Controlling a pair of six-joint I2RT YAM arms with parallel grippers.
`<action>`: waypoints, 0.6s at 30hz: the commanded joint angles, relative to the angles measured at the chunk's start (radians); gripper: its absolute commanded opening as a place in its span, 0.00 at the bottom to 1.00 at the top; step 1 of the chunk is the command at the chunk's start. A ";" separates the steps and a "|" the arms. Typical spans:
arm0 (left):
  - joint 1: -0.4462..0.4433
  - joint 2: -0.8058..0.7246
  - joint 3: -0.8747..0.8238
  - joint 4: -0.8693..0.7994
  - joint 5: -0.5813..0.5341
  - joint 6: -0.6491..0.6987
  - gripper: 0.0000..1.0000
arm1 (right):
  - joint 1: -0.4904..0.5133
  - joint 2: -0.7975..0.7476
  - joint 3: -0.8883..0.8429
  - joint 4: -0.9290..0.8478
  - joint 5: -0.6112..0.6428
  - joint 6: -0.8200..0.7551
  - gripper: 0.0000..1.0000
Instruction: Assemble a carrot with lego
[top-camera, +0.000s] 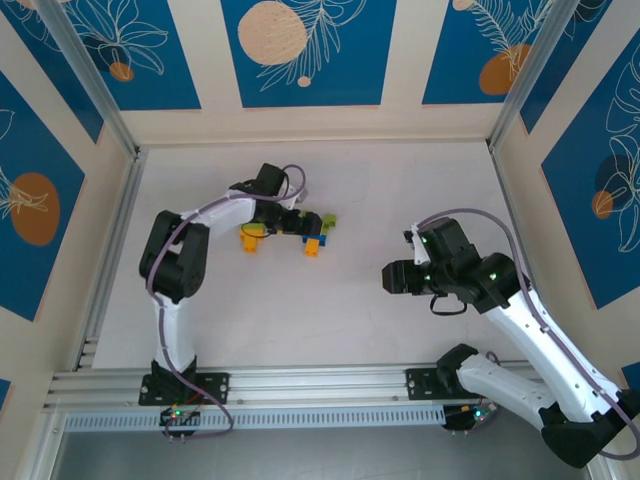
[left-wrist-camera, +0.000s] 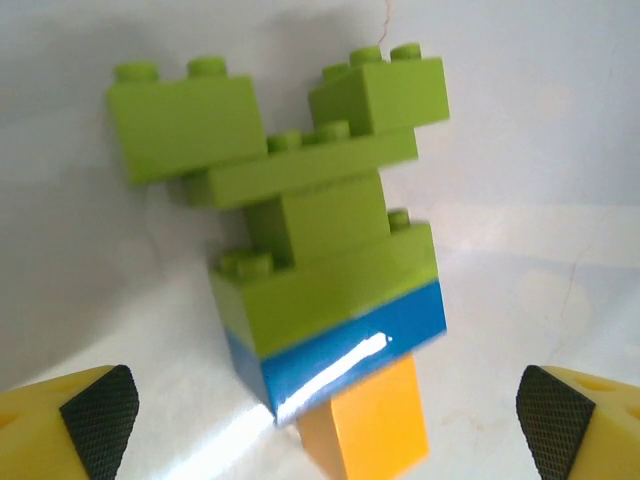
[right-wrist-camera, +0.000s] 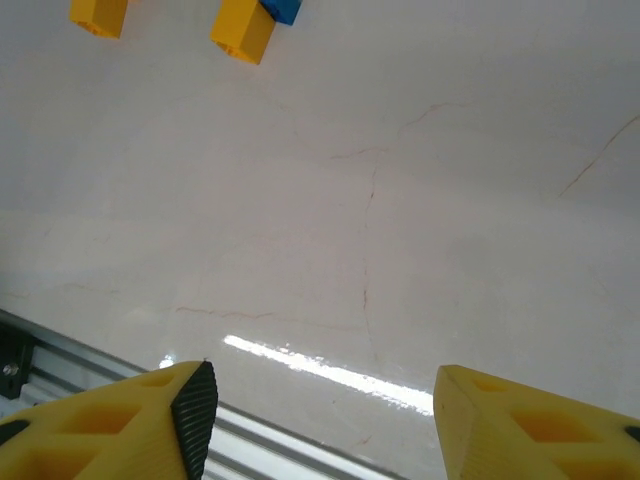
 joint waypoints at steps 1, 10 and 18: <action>0.027 -0.209 -0.105 0.065 -0.096 -0.028 1.00 | -0.025 0.013 -0.030 0.111 0.086 -0.061 0.66; 0.105 -0.746 -0.505 0.341 -0.768 0.056 1.00 | -0.350 0.034 -0.493 1.053 0.181 -0.351 0.80; 0.278 -0.803 -0.953 0.833 -0.834 0.116 1.00 | -0.502 0.335 -0.712 1.703 0.123 -0.331 0.88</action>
